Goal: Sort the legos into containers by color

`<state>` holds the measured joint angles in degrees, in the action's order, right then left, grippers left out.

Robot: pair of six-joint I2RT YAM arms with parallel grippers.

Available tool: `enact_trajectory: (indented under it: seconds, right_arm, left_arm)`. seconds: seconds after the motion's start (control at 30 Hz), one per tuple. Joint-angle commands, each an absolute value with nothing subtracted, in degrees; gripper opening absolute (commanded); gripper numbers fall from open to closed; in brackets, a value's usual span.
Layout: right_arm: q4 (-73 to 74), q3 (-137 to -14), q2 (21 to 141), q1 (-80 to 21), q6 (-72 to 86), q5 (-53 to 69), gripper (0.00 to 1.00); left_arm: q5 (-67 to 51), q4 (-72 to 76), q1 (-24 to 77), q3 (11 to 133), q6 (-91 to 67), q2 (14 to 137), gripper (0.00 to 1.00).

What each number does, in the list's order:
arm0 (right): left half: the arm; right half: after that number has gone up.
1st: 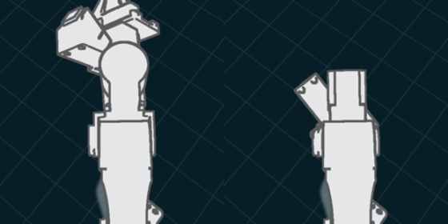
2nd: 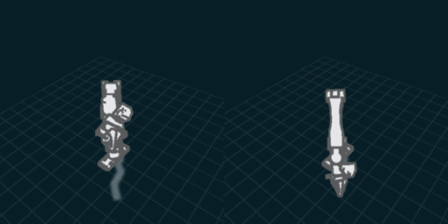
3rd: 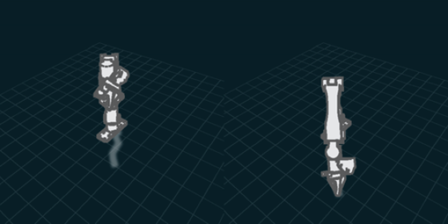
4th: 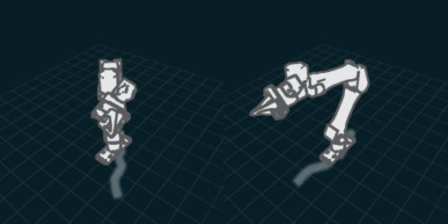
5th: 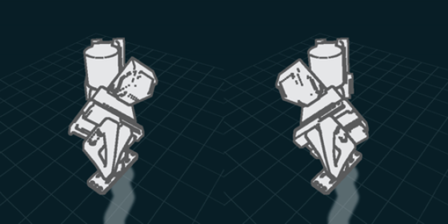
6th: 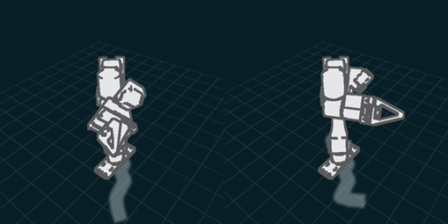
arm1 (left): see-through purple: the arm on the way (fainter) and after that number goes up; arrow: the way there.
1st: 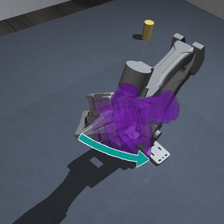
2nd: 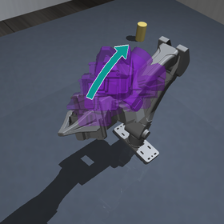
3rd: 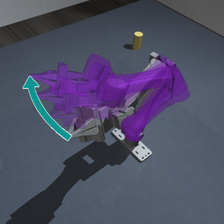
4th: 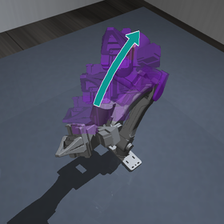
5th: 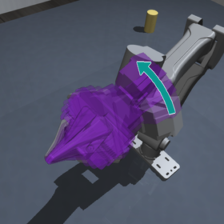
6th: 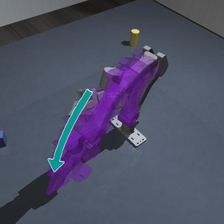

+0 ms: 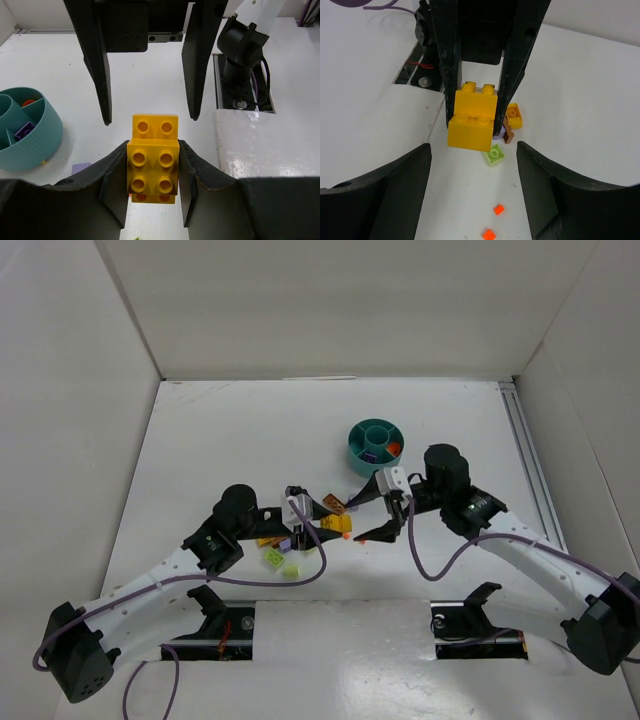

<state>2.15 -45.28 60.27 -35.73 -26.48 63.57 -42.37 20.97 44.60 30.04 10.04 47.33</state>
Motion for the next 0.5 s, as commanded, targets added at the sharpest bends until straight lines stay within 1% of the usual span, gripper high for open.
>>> enact_trajectory:
  seconds: [0.0, 0.07, 0.27, 0.33, 0.47]
  right_arm:
    - [0.44, -49.3, 62.12, -37.44, -25.14, 63.02, 0.74]
    - [0.44, -50.1, 62.83, -37.44, -25.14, 62.4, 0.74]
    - [-0.7, -50.63, 62.84, -38.06, -21.97, 61.88, 0.68]
    - [-0.7, -50.63, 63.45, -38.06, -21.45, 61.87, 0.68]
    - [-0.7, -50.63, 65.12, -38.06, -20.83, 61.87, 0.59]
  left_arm:
    - [-45.09, 23.12, 44.65, 32.87, 10.99, 45.88, 0.0]
    - [-45.09, 23.12, 44.65, 32.87, 10.99, 45.88, 0.0]
    - [-43.95, 23.12, 44.65, 33.4, 10.99, 46.49, 0.0]
    - [-43.95, 23.81, 44.65, 33.4, 10.38, 46.49, 0.0]
    - [-44.55, 24.87, 44.65, 33.4, 9.32, 46.49, 0.0]
